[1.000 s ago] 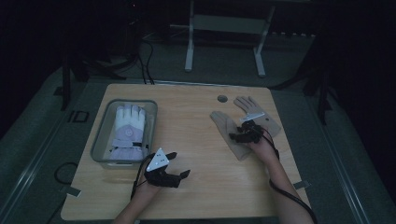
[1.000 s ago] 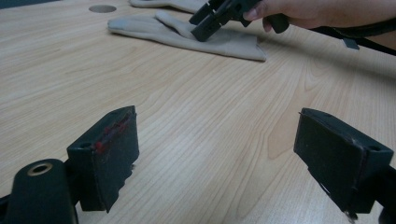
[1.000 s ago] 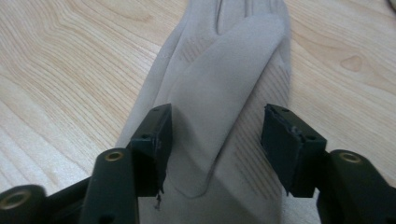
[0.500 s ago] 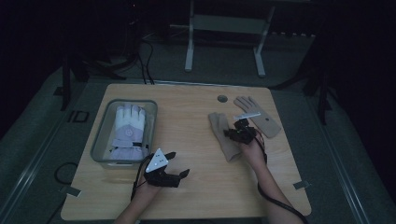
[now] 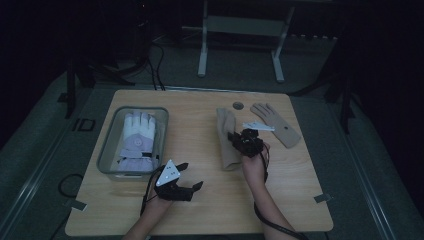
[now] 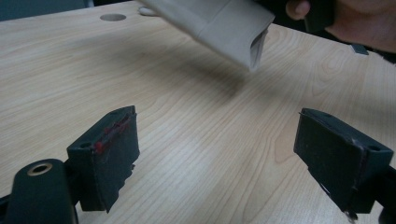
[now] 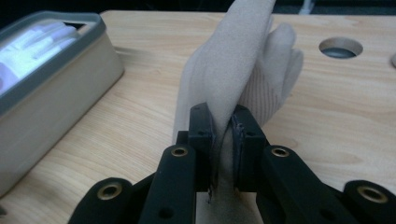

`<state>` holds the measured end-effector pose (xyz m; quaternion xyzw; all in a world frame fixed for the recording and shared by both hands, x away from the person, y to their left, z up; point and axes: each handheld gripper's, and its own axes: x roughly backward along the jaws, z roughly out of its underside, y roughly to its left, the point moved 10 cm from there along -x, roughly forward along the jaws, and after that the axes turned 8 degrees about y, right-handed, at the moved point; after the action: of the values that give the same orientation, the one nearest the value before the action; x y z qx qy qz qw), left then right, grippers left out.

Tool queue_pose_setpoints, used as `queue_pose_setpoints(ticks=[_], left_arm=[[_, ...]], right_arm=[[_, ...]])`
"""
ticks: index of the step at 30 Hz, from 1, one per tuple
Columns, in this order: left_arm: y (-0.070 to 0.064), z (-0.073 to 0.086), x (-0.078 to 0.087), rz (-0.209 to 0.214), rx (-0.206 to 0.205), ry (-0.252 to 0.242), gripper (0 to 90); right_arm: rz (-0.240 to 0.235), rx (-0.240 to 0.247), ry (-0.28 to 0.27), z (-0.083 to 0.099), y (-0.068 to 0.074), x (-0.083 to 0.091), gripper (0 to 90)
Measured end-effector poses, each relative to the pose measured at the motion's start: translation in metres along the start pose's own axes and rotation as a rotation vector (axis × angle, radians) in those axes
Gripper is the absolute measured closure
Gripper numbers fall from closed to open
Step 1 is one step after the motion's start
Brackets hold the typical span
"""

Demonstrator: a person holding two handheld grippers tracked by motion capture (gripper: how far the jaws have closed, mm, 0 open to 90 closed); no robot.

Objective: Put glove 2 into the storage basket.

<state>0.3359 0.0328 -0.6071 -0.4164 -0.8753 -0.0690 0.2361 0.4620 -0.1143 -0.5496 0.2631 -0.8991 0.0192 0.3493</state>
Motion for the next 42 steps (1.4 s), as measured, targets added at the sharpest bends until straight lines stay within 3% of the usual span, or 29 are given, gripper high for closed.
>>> queue_pose_setpoints(ticks=[7, 11, 13, 18, 22, 25, 30, 38, 42], left_arm=[[-0.001, 0.005, -0.003, 0.002, -0.007, 0.011, 14.1], [0.0, 0.005, -0.003, -0.004, -0.016, 0.014, 14.1], [-0.001, 0.004, -0.002, -0.002, -0.016, 0.006, 14.1], [-0.001, 0.006, -0.002, 0.008, -0.014, 0.012, 14.1], [-0.002, 0.007, -0.003, 0.011, -0.017, 0.015, 14.1], [-0.003, 0.008, -0.003, 0.013, -0.016, 0.015, 14.1], [-0.003, 0.008, -0.004, 0.011, -0.015, 0.014, 14.1], [-0.003, 0.007, -0.004, 0.008, -0.008, 0.005, 14.1], [-0.002, 0.006, -0.003, 0.005, 0.006, -0.007, 13.7]], right_arm=[[0.062, -0.026, 0.109, 0.031, -0.01, -0.029, 80.1], [0.066, -0.068, 0.159, 0.05, -0.016, -0.043, 78.3], [0.055, -0.061, 0.175, 0.055, -0.016, -0.047, 76.2], [0.038, -0.02, 0.176, 0.052, -0.013, -0.041, 61.5], [0.047, 0.041, 0.152, 0.04, -0.02, -0.025, 55.8], [0.06, 0.077, 0.136, 0.029, -0.038, -0.01, 55.2], [0.093, 0.116, 0.106, 0.015, -0.084, 0.01, 55.6], [0.16, 0.106, 0.114, 0.0, -0.165, 0.029, 55.7], [0.179, 0.101, 0.148, -0.002, -0.188, 0.028, 59.2]])
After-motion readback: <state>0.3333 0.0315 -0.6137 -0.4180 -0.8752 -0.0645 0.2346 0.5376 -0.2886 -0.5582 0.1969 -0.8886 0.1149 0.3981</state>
